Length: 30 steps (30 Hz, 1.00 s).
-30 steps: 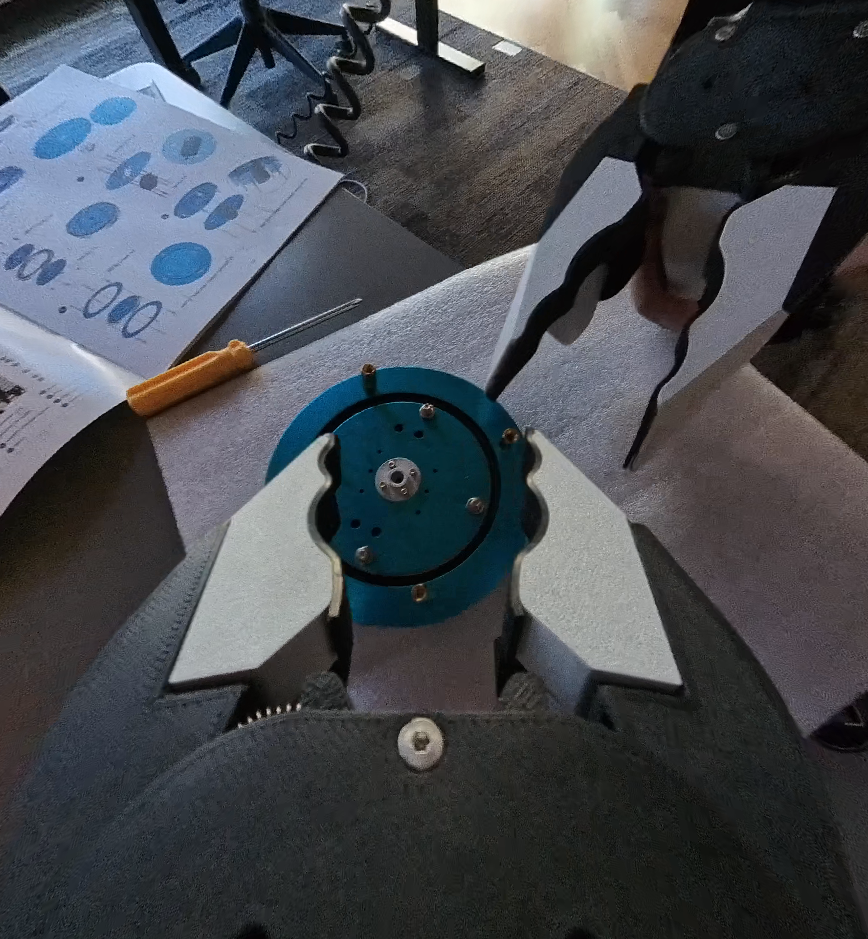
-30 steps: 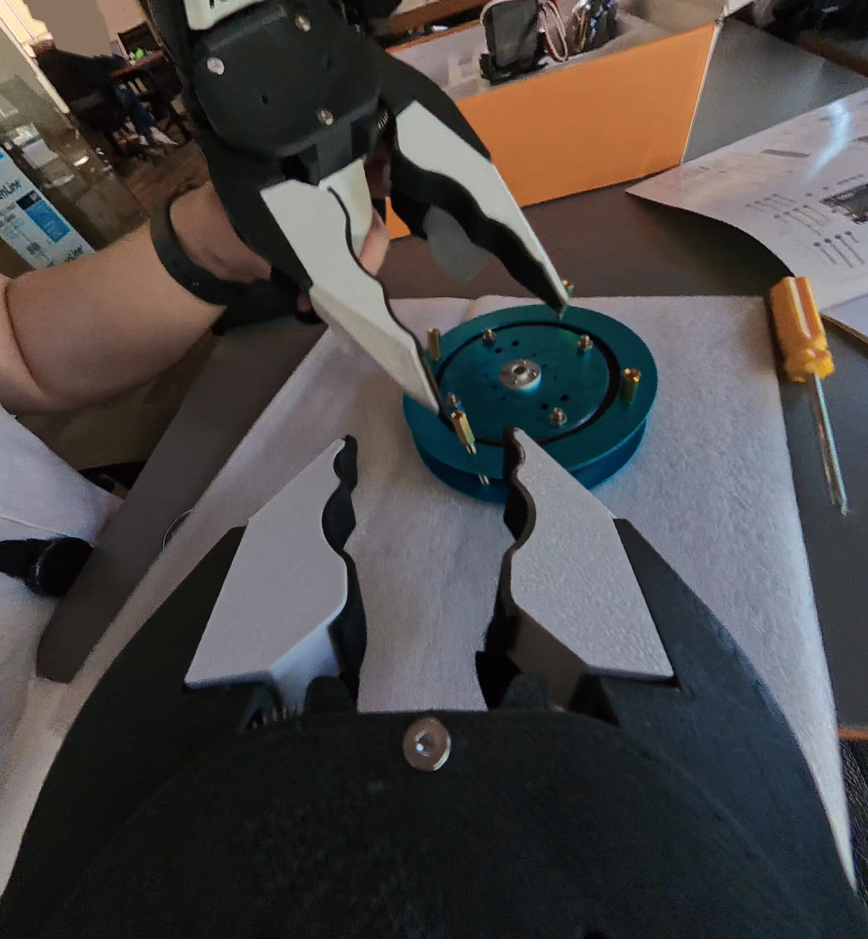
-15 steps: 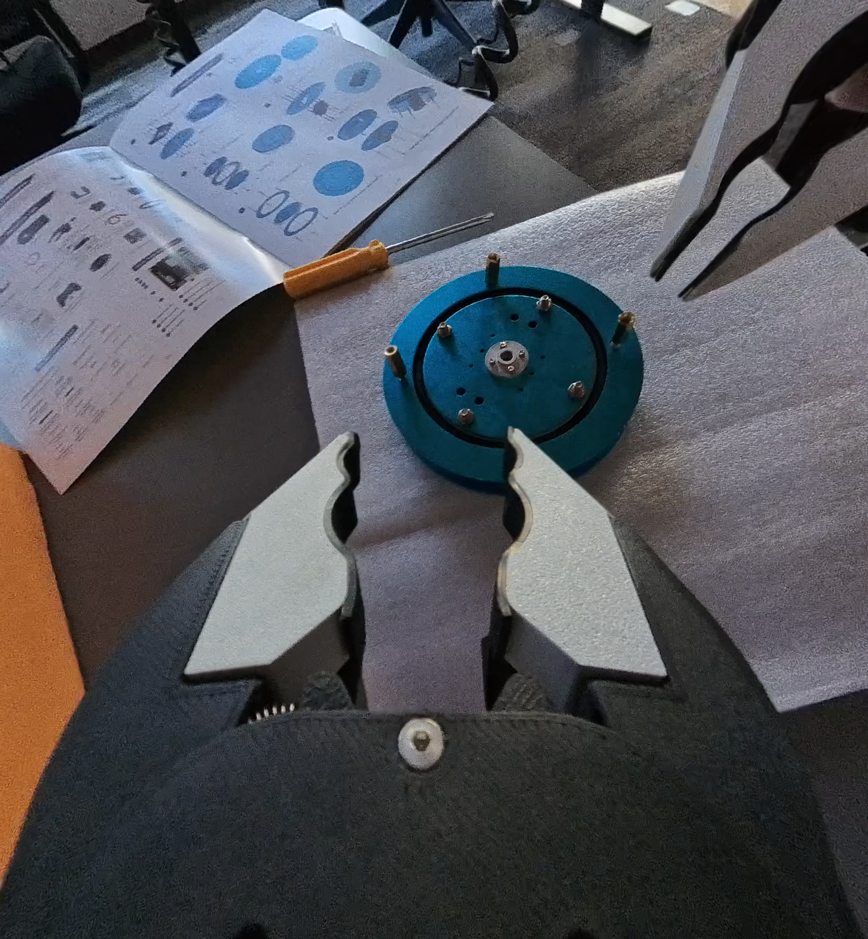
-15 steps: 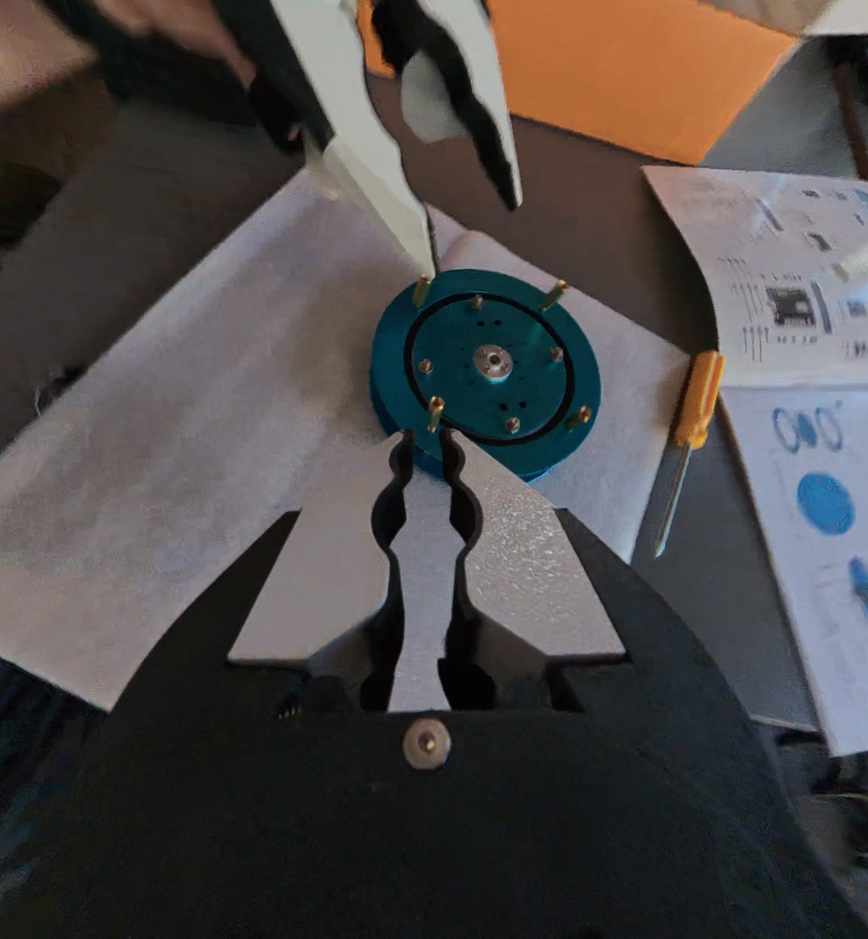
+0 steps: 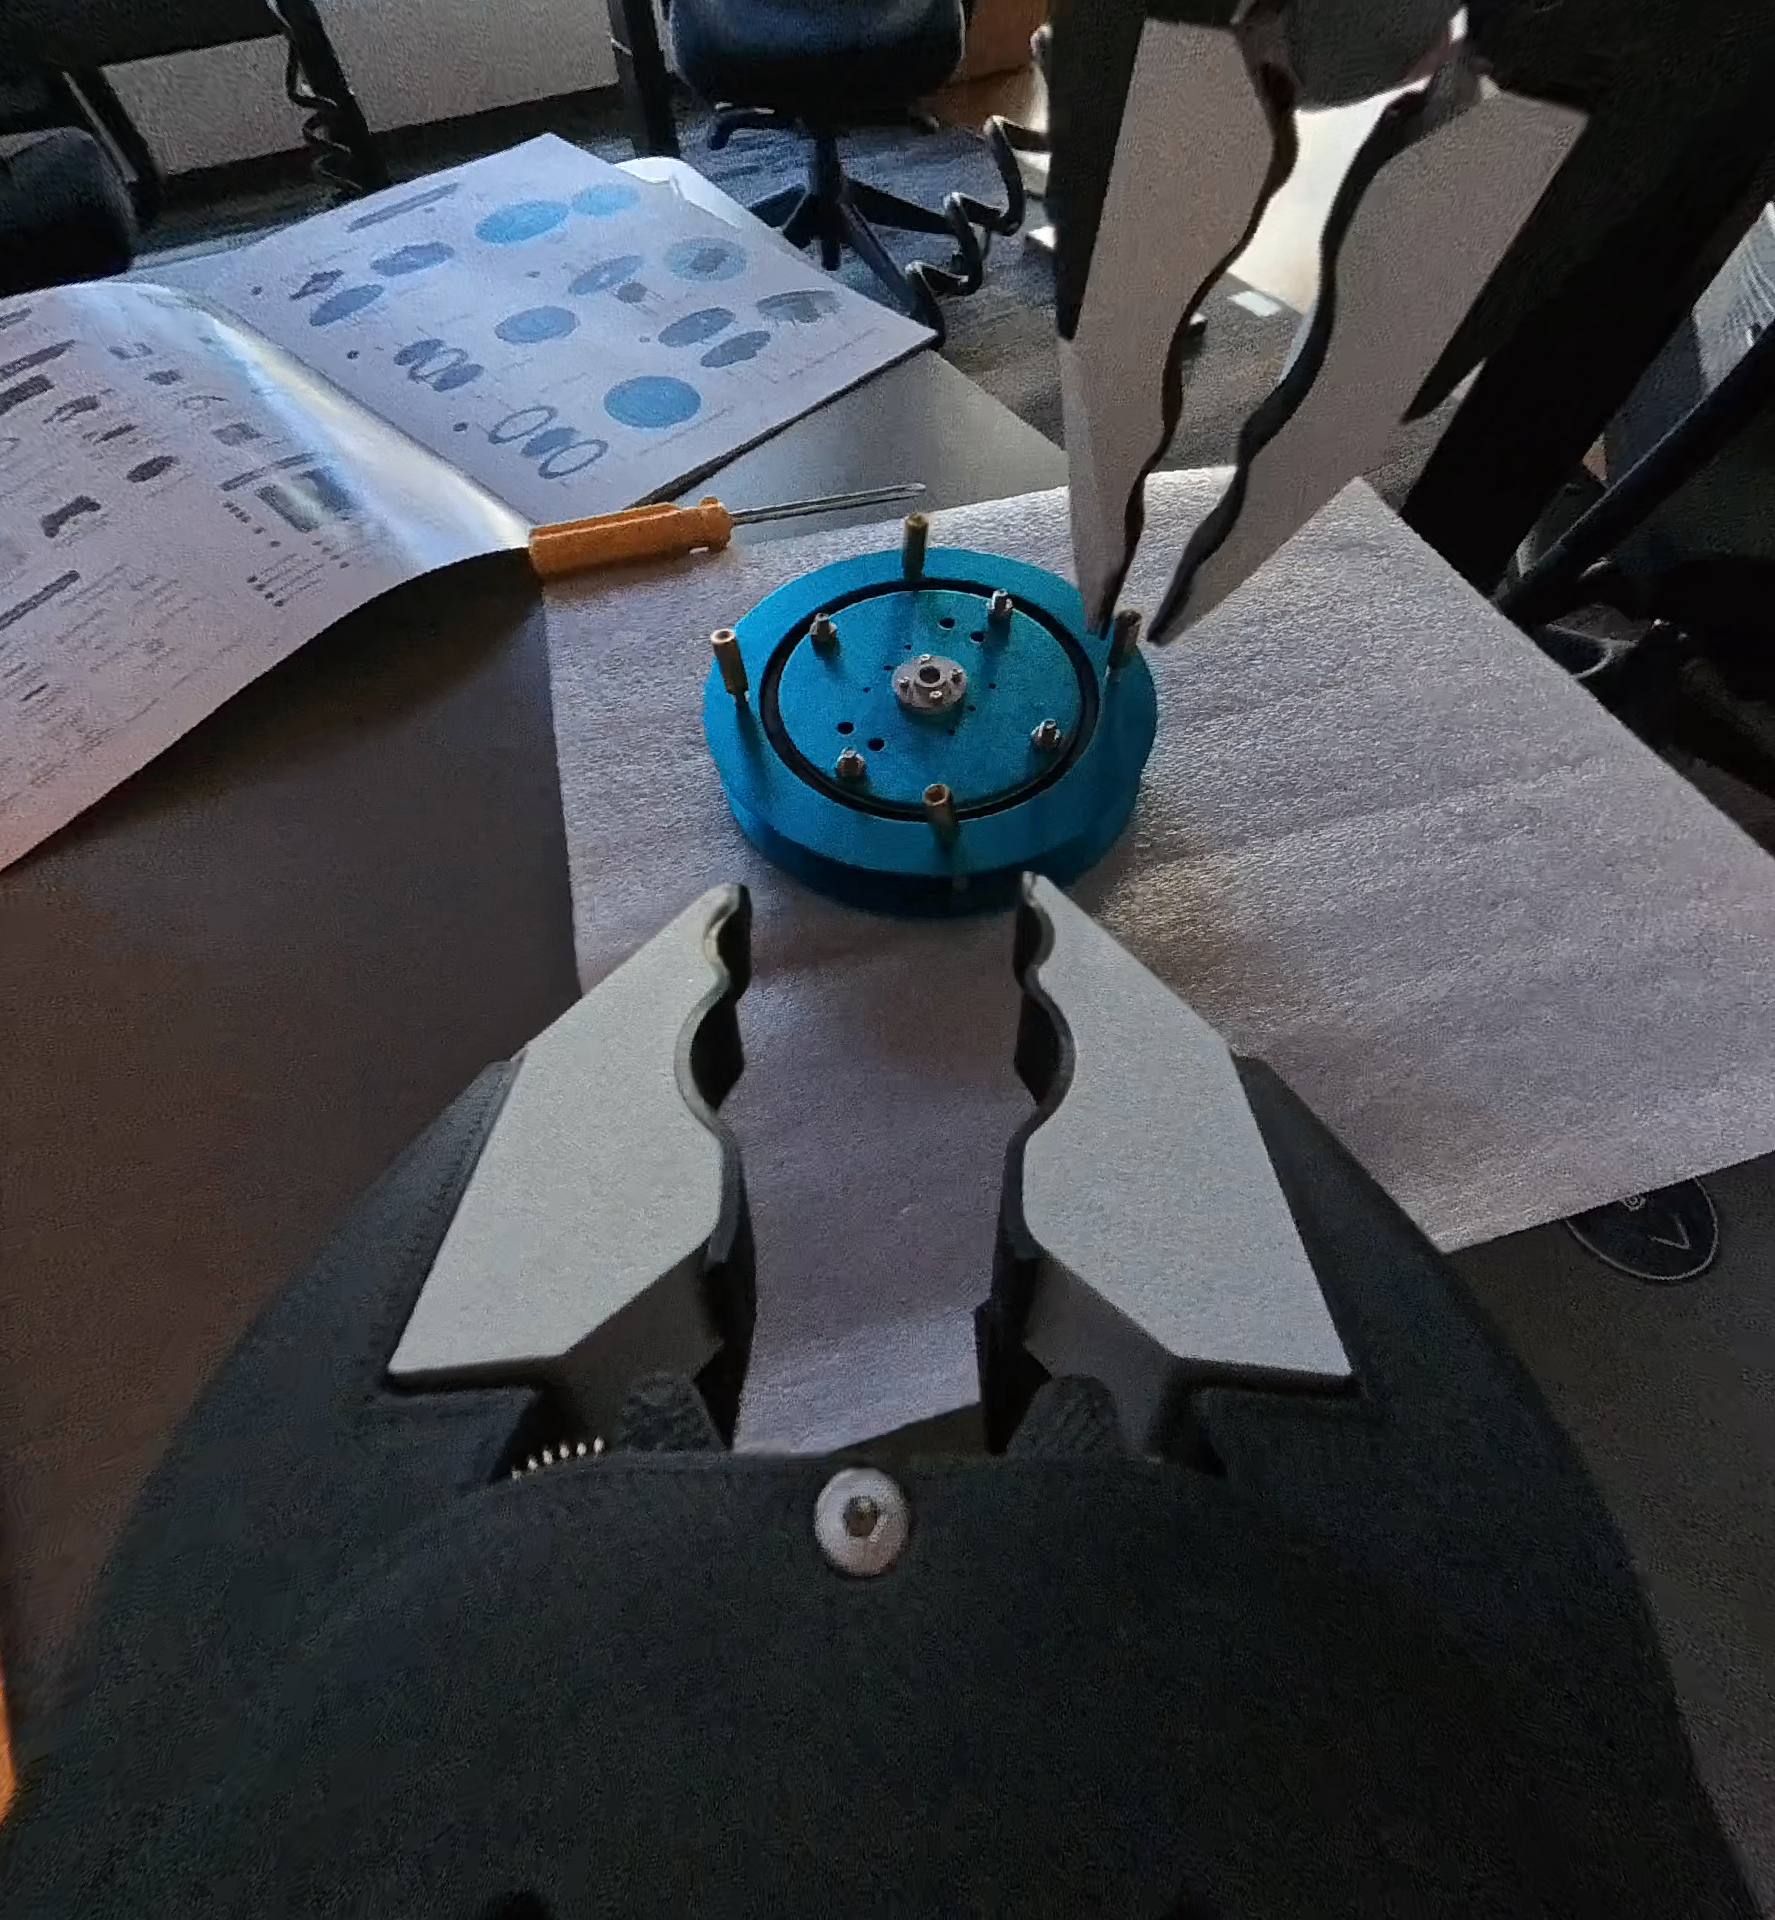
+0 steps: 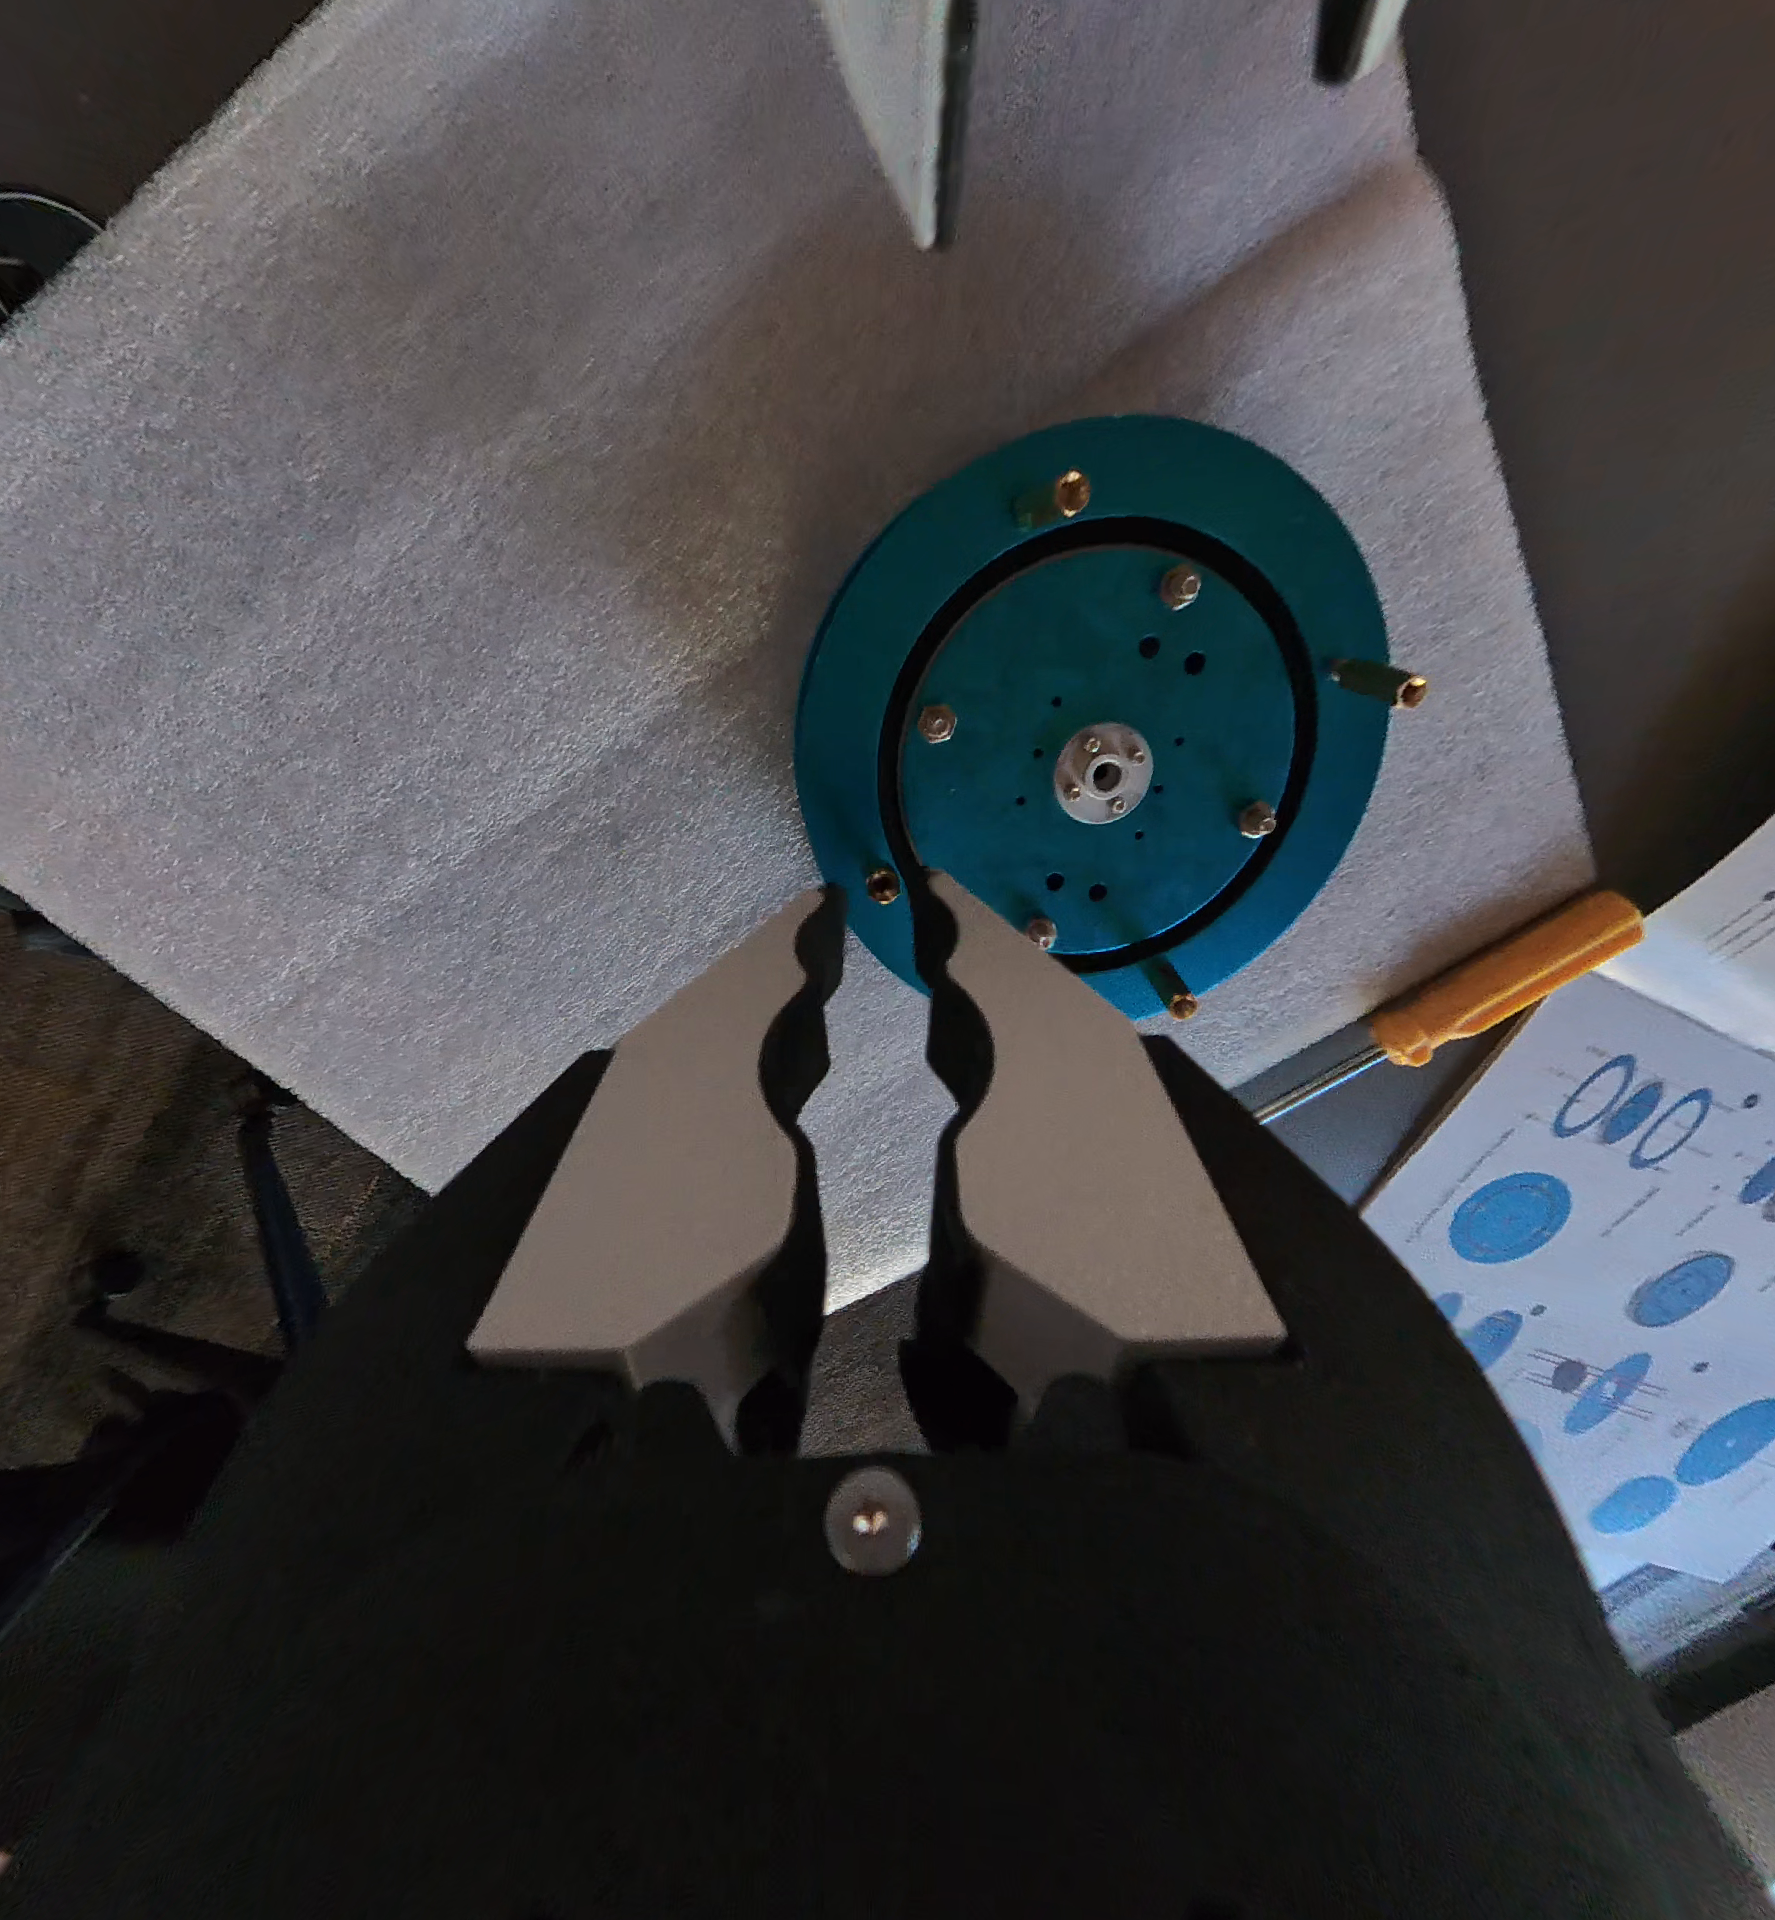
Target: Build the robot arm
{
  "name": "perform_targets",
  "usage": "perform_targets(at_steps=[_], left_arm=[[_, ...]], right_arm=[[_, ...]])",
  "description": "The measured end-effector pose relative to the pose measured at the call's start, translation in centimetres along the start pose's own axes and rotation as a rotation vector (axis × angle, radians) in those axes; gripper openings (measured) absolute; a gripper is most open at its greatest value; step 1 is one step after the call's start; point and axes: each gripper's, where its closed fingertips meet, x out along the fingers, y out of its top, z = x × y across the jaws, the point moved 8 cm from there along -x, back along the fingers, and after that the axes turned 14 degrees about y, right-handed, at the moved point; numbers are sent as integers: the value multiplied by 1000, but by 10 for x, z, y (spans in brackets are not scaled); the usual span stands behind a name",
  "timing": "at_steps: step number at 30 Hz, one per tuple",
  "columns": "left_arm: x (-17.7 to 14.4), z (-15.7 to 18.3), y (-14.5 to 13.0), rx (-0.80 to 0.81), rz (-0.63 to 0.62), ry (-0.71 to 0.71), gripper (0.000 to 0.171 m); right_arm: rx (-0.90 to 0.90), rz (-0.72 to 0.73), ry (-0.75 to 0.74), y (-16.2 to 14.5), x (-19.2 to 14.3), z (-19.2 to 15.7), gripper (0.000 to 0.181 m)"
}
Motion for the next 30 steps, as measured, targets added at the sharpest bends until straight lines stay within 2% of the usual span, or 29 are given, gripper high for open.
perform_targets(at_steps=[1, 10, 14, 17, 20, 24, 28, 30], left_arm=[[3, 4, 2, 11, 3, -15, 49], [27, 18, 2, 36, -18, -69, 44], [27, 20, 1, 48, 10, -79, 28], [30, 20, 1, 42, 4, -96, 26], [36, 22, 1, 63, -19, -102, 21], [42, 26, 2, 87, -22, -81, 4], [43, 28, 2, 94, -24, -84, 4], [43, 30, 2, 101, -22, -81, 4]], right_arm=[[13, 6, 2, -1, 0, 0, 5], [189, 85, 56, -9, 0, 4, 4], [172, 54, 39, -8, 2, 3, 9], [153, 66, 30, -3, 0, 3, 16], [160, 38, 40, -4, -1, 5, 6], [173, 45, 41, -3, 1, 5, 5], [326, 75, 47, -6, 2, 5, 5], [488, 109, 33, -8, 2, 5, 5]])
